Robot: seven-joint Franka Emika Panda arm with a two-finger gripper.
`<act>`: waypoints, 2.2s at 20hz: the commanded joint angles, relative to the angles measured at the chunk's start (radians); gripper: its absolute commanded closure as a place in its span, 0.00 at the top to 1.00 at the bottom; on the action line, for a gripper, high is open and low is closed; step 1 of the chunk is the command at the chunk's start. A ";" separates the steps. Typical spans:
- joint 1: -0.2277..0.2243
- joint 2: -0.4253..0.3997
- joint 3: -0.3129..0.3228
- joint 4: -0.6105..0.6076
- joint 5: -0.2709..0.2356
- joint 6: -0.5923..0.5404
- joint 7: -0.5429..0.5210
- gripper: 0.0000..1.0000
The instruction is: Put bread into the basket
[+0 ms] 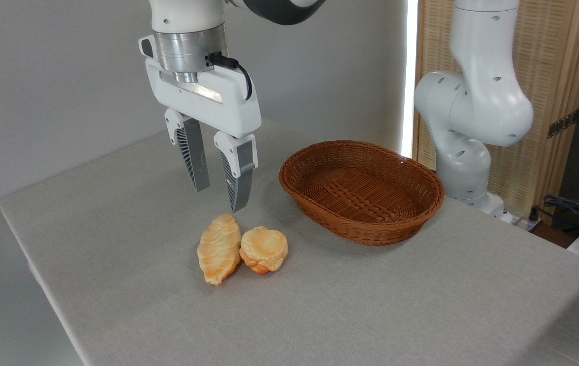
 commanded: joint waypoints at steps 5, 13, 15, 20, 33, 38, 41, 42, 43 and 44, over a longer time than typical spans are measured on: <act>0.004 0.010 -0.003 0.015 -0.035 -0.002 -0.008 1.00; 0.004 0.018 -0.006 0.015 -0.041 0.001 -0.008 1.00; 0.004 0.020 -0.004 0.016 -0.043 0.003 -0.008 1.00; 0.004 0.018 -0.001 0.015 -0.043 0.001 -0.008 1.00; 0.004 0.012 -0.009 0.016 -0.056 -0.008 -0.008 1.00; 0.000 0.010 -0.012 0.015 -0.055 -0.014 -0.008 1.00; -0.006 0.015 -0.012 0.009 -0.049 -0.017 -0.005 1.00; -0.012 0.015 -0.011 -0.003 -0.047 -0.016 0.003 1.00; -0.013 0.015 -0.011 -0.022 -0.046 -0.016 0.035 1.00; -0.013 0.014 -0.009 -0.034 -0.046 -0.014 0.073 1.00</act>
